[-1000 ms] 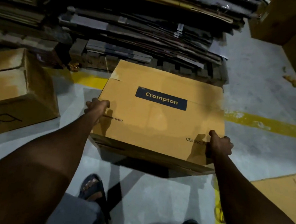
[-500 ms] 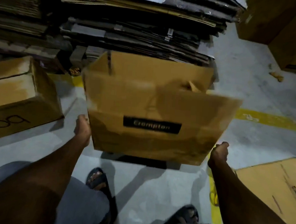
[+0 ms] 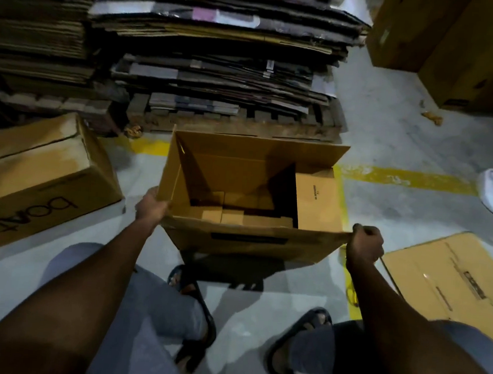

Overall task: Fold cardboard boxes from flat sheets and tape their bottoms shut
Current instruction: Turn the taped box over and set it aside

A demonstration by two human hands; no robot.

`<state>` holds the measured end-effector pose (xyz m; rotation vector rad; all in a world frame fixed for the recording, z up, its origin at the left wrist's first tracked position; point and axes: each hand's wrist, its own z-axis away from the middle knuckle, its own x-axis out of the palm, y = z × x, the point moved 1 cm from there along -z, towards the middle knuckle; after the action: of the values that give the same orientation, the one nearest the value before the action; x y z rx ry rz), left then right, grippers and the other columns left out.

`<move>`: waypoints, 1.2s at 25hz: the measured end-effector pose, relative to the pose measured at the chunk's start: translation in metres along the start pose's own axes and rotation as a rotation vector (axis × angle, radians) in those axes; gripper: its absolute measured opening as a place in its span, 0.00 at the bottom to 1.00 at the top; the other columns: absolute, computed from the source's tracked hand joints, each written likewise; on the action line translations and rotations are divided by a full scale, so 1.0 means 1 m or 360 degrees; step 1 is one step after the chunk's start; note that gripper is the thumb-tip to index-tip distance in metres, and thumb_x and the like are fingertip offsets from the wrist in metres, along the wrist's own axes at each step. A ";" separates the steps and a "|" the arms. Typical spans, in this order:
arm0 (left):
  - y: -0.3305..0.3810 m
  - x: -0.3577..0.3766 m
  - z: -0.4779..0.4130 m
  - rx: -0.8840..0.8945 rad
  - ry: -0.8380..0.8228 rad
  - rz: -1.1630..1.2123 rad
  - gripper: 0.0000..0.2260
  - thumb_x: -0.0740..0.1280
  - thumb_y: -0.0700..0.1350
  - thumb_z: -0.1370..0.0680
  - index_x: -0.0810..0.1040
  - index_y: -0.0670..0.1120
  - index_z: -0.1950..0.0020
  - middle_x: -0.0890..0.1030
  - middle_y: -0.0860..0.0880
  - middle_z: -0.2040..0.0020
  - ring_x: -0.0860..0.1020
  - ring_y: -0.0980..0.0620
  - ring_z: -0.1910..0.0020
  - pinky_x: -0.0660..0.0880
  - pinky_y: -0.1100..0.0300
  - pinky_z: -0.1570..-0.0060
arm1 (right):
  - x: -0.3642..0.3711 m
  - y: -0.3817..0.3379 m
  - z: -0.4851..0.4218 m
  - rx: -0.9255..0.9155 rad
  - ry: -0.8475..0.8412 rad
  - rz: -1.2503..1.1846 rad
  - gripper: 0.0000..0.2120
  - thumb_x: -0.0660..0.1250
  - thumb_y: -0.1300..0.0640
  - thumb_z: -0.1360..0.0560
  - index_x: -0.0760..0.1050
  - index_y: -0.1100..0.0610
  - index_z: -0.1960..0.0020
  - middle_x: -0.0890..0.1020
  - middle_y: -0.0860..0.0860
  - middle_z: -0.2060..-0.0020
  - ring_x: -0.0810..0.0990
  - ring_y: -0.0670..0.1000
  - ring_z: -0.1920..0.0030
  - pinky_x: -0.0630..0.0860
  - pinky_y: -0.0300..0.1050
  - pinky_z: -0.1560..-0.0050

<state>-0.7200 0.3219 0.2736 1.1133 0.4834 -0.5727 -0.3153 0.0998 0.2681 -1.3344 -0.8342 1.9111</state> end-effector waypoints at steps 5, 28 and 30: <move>-0.020 -0.006 0.019 0.0208 -0.0185 -0.0766 0.27 0.64 0.55 0.22 0.59 0.51 0.27 0.75 0.37 0.37 0.74 0.33 0.40 0.72 0.41 0.42 | 0.000 0.011 0.016 -0.0055 -0.0189 0.0475 0.21 0.67 0.56 0.29 0.71 0.56 0.36 0.73 0.63 0.39 0.73 0.67 0.39 0.71 0.62 0.38; 0.037 -0.002 -0.071 0.0598 -0.0107 -0.0645 0.16 0.63 0.47 0.22 0.69 0.51 0.35 0.80 0.43 0.45 0.80 0.40 0.50 0.78 0.49 0.55 | 0.304 -0.176 0.024 -0.1553 -0.0700 0.1582 0.37 0.61 0.44 0.21 0.46 0.52 0.20 0.46 0.54 0.20 0.48 0.64 0.22 0.53 0.69 0.27; 0.029 0.012 -0.071 0.0662 -0.0590 -0.0556 0.16 0.62 0.47 0.20 0.71 0.54 0.32 0.78 0.46 0.38 0.78 0.42 0.42 0.77 0.49 0.46 | 0.313 -0.189 0.013 -0.1619 -0.0591 0.1642 0.34 0.60 0.43 0.21 0.51 0.53 0.21 0.54 0.55 0.22 0.53 0.64 0.23 0.53 0.69 0.27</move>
<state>-0.6972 0.3954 0.2601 1.2854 0.2373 -1.2018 -0.3823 0.4591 0.2550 -2.3634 -1.6607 2.6901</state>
